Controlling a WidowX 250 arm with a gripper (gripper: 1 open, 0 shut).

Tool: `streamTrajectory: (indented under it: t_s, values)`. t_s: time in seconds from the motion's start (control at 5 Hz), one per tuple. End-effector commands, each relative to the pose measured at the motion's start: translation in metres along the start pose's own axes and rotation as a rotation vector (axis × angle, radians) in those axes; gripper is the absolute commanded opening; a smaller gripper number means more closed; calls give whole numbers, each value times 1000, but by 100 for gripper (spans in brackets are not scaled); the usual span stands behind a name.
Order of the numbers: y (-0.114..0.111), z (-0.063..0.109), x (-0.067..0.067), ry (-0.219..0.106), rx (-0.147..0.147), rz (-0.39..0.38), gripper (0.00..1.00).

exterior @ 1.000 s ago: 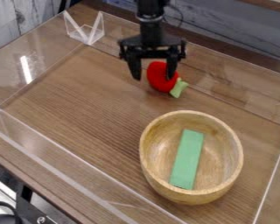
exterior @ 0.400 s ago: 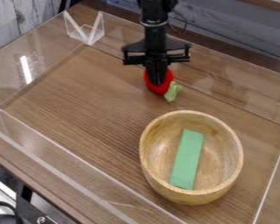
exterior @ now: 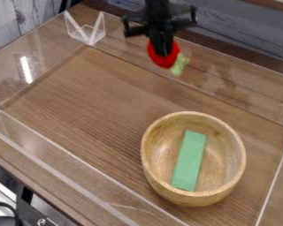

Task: Move the red object to the left side of the table

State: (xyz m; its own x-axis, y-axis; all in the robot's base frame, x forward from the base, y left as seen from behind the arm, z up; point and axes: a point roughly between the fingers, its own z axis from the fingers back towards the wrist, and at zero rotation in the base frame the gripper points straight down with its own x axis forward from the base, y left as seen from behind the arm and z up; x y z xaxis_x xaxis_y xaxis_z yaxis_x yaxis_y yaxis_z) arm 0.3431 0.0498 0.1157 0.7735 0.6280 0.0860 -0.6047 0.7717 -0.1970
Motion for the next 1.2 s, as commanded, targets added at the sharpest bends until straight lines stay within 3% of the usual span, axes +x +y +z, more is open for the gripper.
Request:
streamTrajectory:
  t_s: [0.0, 0.2, 0.4, 0.8, 1.0]
  values:
    - [0, 33, 22, -113, -40, 63, 0]
    - [3, 24, 25, -129, -16, 123, 0]
    - [-2, 19, 18, -135, 2, 157, 0]
    - [38, 20, 26, -164, -1, 171, 0]
    - [65, 34, 34, -181, -13, 194, 0]
